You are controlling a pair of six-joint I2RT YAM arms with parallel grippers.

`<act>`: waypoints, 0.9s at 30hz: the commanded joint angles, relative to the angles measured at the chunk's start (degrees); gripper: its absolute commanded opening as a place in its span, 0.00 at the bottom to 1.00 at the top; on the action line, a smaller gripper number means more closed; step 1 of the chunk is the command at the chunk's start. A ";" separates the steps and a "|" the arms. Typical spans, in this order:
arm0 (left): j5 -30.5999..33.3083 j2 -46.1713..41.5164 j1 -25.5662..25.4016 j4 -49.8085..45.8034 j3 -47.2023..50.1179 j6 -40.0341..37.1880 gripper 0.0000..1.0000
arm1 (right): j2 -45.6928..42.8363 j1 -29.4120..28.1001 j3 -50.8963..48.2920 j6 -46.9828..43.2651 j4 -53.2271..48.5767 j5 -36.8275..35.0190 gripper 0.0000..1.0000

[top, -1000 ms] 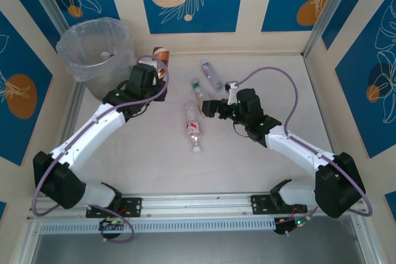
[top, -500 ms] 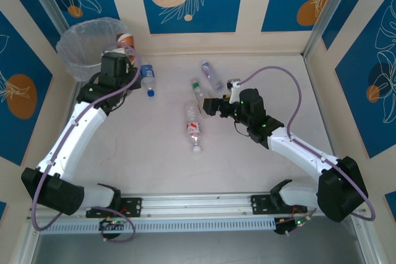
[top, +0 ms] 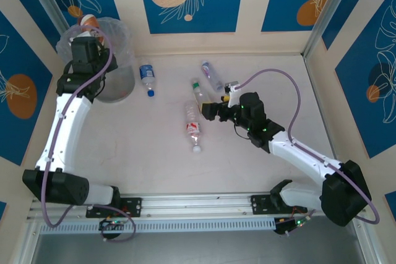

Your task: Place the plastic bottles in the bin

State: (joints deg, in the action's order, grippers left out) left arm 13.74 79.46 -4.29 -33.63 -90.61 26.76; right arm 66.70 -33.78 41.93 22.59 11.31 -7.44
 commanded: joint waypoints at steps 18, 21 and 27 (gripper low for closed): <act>4.43 25.91 9.56 -13.85 -32.75 -20.86 0.00 | -4.47 -0.67 0.32 -1.57 -6.88 -2.88 1.00; 4.14 31.41 11.33 -18.45 -39.92 -23.19 0.00 | -4.51 -0.59 0.60 -1.40 -7.83 -3.08 1.00; 6.87 35.51 12.63 -17.29 -41.84 -28.43 0.00 | -4.82 -0.57 0.30 -1.61 -7.99 -2.98 1.00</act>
State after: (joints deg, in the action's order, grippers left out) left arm 18.09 114.32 7.68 -49.12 -129.91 2.94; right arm 63.16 -34.17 41.45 21.98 3.57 -9.28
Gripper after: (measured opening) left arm 0.360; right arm 0.994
